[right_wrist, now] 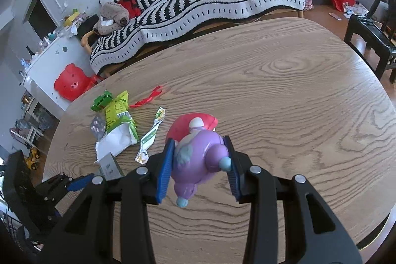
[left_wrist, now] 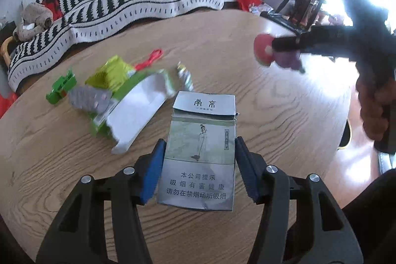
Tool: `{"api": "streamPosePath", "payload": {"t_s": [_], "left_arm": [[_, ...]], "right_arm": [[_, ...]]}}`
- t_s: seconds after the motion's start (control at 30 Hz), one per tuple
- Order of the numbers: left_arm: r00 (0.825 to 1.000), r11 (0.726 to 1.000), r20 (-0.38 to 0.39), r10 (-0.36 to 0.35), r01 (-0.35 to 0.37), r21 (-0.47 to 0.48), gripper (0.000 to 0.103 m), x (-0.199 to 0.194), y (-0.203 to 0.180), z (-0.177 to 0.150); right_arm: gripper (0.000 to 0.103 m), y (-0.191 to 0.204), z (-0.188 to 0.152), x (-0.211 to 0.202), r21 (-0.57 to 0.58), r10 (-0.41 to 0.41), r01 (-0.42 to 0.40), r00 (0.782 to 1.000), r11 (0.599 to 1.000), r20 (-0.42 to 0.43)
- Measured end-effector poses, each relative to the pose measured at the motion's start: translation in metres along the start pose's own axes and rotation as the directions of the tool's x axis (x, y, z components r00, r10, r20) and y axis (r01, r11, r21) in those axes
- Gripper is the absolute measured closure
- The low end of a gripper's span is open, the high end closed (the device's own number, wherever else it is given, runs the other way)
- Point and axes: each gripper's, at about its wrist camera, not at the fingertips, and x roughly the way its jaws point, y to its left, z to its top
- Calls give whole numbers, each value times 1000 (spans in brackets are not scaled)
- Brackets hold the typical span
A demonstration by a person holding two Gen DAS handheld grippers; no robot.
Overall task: Collect trash
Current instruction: 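Carry cigarette pack and purple toy over the black bin and open both tools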
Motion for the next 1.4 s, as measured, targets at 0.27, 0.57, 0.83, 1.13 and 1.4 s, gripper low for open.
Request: {"api": "streamPosePath", "payload": {"t_s": [0.27, 0.57, 0.83, 1.13, 1.4], "left_arm": [[999, 1000, 24, -21, 20, 8, 48, 8, -39, 31], [993, 993, 34, -116, 115, 38, 48, 27, -117, 64], [970, 963, 18, -244, 240, 123, 48, 53, -214, 84], [928, 901, -58, -368, 371, 224, 48, 81, -321, 74], [901, 857, -127, -415, 434, 279, 48, 107, -377, 61]], "right_arm": [[64, -35, -10, -33, 42, -41, 40, 999, 998, 34], [64, -120, -35, -102, 162, -141, 124, 985, 979, 100], [64, -215, -82, -170, 328, -261, 207, 957, 922, 130], [64, -307, -147, -222, 503, -367, 271, 925, 821, 100], [64, -347, -184, -230, 568, -399, 300, 915, 766, 55]]}}
